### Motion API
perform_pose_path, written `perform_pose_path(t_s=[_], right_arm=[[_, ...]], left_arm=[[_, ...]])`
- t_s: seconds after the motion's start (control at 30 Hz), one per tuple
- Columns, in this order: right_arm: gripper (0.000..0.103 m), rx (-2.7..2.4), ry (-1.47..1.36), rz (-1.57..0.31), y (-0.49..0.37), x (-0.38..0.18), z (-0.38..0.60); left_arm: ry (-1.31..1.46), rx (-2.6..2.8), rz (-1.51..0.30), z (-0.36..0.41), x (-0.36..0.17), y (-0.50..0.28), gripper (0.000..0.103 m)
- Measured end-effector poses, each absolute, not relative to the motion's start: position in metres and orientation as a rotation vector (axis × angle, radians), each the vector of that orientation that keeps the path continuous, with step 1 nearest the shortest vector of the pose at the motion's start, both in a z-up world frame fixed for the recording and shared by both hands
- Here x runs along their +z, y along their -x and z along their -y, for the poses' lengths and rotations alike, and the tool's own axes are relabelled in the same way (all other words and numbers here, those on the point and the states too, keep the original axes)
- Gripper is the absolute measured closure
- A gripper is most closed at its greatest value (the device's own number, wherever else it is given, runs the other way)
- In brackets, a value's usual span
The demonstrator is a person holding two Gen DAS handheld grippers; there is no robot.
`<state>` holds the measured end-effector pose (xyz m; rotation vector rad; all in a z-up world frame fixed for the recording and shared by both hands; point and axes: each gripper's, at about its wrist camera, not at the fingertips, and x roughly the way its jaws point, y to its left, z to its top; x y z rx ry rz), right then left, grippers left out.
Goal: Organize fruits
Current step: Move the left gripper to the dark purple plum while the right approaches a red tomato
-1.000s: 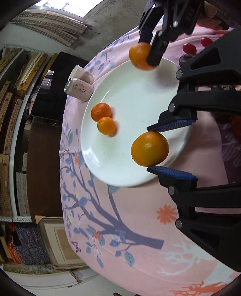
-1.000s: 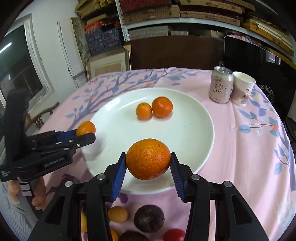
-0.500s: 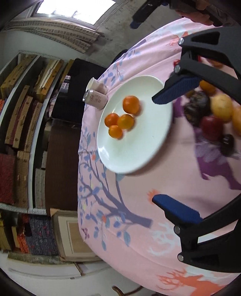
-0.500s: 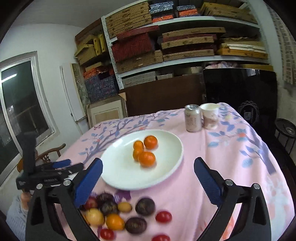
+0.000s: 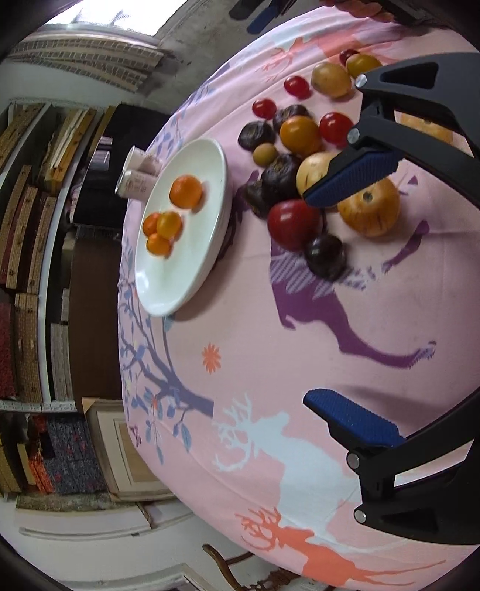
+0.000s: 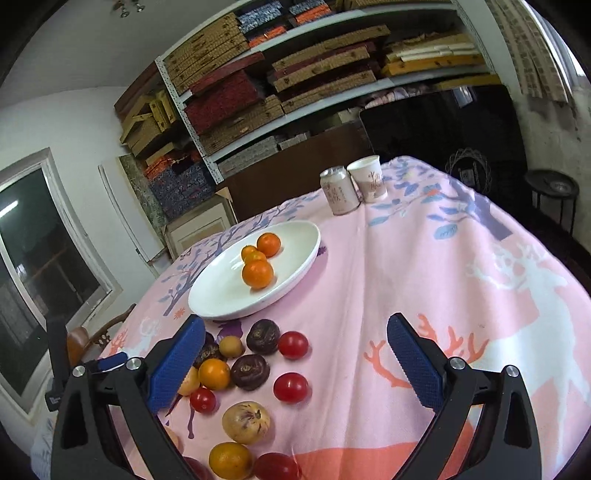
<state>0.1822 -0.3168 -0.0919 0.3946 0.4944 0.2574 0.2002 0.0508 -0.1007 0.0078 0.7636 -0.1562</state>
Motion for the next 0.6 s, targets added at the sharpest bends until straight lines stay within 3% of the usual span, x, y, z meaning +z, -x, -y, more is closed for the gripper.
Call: perform_pose_path(t_s=[0.23,0.47,0.6], right_arm=[[0.003,0.263,-0.416,-0.521,-0.186,-0.096,0.317],[0.003,0.273,-0.434,-0.535,-0.189,-0.099,0.317],[0.003,0.276,-0.432,-0.534,-0.189,-0.099,0.317]], left_arm=[[-0.063,-0.09,-0.84,-0.051,-0.119,-0.215,0.005],[0.049,-0.033,-0.8,-0.085,-0.106,-0.206,0.006],[-0.076,-0.07,-0.777,-0.061,-0.108,-0.201,0.006]])
